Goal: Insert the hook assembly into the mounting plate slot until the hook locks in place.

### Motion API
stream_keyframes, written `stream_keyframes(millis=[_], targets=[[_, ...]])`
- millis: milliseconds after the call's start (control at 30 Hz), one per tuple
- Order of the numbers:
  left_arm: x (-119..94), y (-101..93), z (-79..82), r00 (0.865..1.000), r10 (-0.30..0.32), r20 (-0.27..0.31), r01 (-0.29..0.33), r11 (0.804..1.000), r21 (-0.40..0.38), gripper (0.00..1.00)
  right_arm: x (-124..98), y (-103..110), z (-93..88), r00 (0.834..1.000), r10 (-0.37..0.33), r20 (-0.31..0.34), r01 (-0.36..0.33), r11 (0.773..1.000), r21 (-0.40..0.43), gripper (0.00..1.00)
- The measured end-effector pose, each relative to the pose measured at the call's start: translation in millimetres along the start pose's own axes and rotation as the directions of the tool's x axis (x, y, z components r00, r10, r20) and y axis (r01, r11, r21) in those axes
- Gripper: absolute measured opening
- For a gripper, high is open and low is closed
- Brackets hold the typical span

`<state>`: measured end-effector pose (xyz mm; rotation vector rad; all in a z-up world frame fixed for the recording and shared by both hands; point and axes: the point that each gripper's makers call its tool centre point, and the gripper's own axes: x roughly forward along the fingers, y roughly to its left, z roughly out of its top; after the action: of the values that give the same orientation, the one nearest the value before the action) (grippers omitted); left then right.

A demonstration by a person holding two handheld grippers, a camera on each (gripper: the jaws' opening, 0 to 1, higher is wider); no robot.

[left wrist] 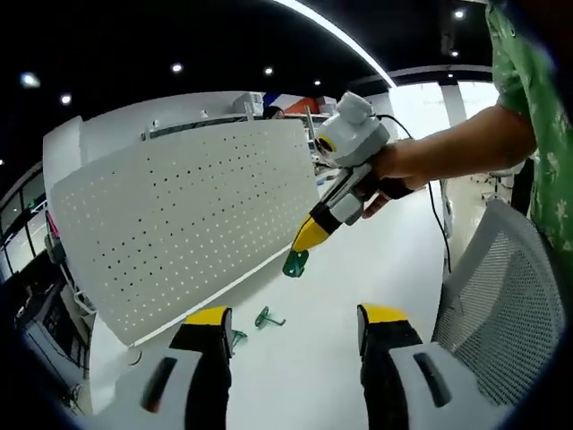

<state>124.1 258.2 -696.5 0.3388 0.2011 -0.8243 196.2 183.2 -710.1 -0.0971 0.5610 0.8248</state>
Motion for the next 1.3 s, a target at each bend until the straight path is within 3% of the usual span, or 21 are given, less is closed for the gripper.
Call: stream_keyframes(millis=[233, 667, 1300], targets=[[15, 1.7, 8.0, 0.999, -0.035, 0.006, 0.034, 0.996, 0.087, 0.55, -2, 11, 9.4, 0.999, 0.041, -0.002, -0.041, 0.997, 0.065, 0.0], [36, 4.3, 20.9, 0.998, -0.066, 0.024, 0.06, 0.982, 0.182, 0.46, -3, 27, 21.2, 0.995, 0.097, -0.004, -0.096, 0.986, 0.135, 0.0], [40, 6.9, 25.7, 0.994, -0.091, 0.054, 0.079, 0.978, 0.194, 0.25, -3, 43, 20.9, 0.984, 0.176, -0.028, -0.168, 0.97, 0.177, 0.0]])
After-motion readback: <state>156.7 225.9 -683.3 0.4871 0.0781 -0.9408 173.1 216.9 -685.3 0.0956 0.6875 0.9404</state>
